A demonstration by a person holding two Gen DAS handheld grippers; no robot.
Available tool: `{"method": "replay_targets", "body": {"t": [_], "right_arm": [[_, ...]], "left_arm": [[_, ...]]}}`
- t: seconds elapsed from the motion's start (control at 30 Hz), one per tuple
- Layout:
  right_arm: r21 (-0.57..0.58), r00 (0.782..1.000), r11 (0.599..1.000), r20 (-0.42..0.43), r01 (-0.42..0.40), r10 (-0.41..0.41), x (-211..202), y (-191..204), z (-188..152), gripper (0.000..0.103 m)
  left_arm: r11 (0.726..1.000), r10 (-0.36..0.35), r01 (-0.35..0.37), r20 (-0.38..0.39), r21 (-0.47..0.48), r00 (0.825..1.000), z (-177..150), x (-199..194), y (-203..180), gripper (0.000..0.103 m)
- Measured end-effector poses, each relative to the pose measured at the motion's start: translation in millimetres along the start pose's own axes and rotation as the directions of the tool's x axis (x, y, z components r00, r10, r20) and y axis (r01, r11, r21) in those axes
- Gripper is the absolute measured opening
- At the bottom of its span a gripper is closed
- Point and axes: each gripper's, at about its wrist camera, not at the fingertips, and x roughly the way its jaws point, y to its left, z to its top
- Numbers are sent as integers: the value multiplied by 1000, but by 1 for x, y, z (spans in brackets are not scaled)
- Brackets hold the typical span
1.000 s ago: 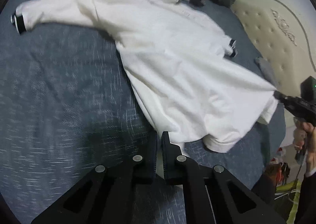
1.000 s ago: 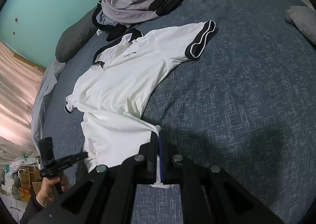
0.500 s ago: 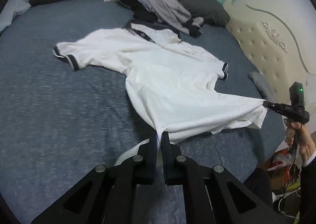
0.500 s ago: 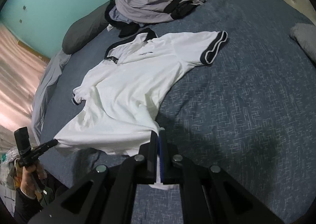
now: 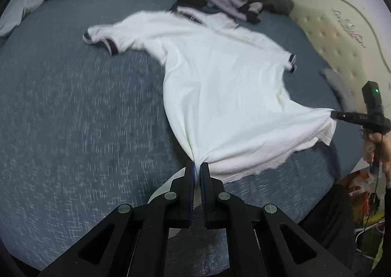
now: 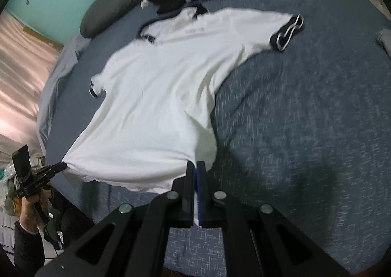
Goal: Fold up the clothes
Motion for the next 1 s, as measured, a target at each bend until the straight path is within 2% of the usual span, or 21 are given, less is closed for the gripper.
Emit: {"method": "replay_targets", "body": {"t": [0.17,0.47,0.5,0.6,0.63,0.67,0.77,1.0], "right_arm": [[32,999,999,-31,28,-27,25,-14,-7,1],[80,1000,997,13,11,-12,30,-32,-11,3],[71,1000,997,15,8,-9,29,-32,-11,3],[26,1000,999,14,20,-20,21,-30,-12,13],[22,1000,1000,14,21,-22,18,-31,-13,23],[21,1000,1000,14,22,-22,15,-33,-14,28],[41,1000,999,11,9,-10,10,-42,-20,29],[49,999,999,-41,17,-15,15,-54,-39,29]], "left_arm": [[999,-5,3,-52,-36,999,-2,26,13,5],[996,-18,12,-66,-86,998,2,49,20,7],[996,-20,14,-65,-84,998,3,49,20,9],[996,-27,21,-68,-83,997,4,42,24,31],[996,-28,22,-66,-86,997,4,39,26,39],[996,-26,20,-59,-91,998,5,36,29,42],[993,-32,26,-50,-112,998,3,27,41,45],[992,-53,40,-110,-118,993,-16,25,54,51]]}}
